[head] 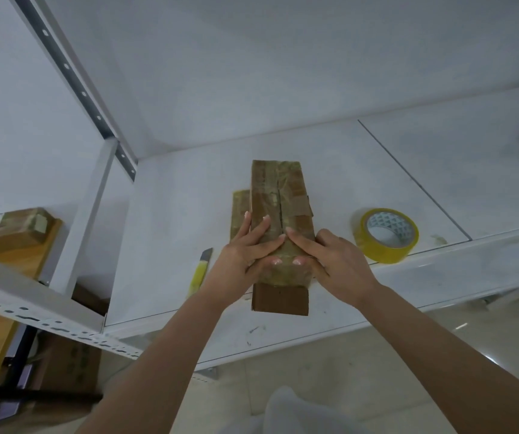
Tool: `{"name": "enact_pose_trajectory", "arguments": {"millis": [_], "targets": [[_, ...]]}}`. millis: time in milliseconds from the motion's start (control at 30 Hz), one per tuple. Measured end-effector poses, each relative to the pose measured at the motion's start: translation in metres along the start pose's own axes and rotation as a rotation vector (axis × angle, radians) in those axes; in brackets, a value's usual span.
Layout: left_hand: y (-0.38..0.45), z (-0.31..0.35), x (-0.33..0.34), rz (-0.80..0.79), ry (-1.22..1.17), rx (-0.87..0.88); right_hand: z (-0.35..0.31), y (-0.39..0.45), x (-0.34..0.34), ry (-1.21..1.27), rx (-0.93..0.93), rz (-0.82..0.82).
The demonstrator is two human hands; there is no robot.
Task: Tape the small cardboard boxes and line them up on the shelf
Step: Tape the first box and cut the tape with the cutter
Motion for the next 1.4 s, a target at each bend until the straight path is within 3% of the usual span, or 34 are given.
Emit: {"name": "enact_pose_trajectory", "arguments": {"millis": [233, 333, 400, 533, 733, 800, 900, 1000, 1133, 1233, 1400], "targets": [[0.004, -0.004, -0.008, -0.052, -0.040, -0.074, 0.004, 0.001, 0.000, 0.019, 0.068, -0.037], [0.009, 0.007, -0.017, -0.069, 0.115, -0.054, 0.014, -0.002, -0.018, 0.118, 0.148, 0.120], [0.014, 0.021, -0.023, 0.001, 0.218, -0.067, 0.027, -0.002, -0.028, 0.114, 0.239, 0.242], [0.030, 0.053, -0.022, 0.130, 0.423, -0.116, 0.039, -0.001, -0.039, 0.131, 0.288, 0.299], [0.042, 0.041, 0.032, -0.223, 0.687, -0.347, 0.049, -0.011, -0.052, 0.106, 0.257, 0.349], [0.038, 0.030, 0.036, -0.233, 0.698, -0.401, 0.056, -0.016, -0.054, 0.124, 0.313, 0.333], [0.036, 0.028, 0.022, -0.121, 0.597, -0.414, 0.060, -0.017, -0.051, 0.105, 0.365, 0.265], [0.036, 0.036, -0.008, 0.098, 0.445, -0.387, 0.062, -0.014, -0.048, 0.133, 0.420, 0.189], [0.030, 0.047, -0.038, 0.339, -0.089, -0.294, 0.067, -0.005, -0.040, 0.204, 0.529, 0.063], [0.032, 0.061, -0.043, 0.377, -0.330, -0.220, 0.064, 0.003, -0.038, 0.406, 0.592, 0.067], [0.035, 0.070, -0.038, 0.384, -0.607, -0.159, 0.061, 0.010, -0.036, 0.851, 0.637, 0.206]]}}
Point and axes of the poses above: each hand's wrist, its own y-axis towards the middle knuckle, its own x-axis out of the palm, z = x × y, the point moved 7 cm from there along y, towards the middle knuckle, and after that the axes turned 12 degrees about y, right-handed, at the moved point
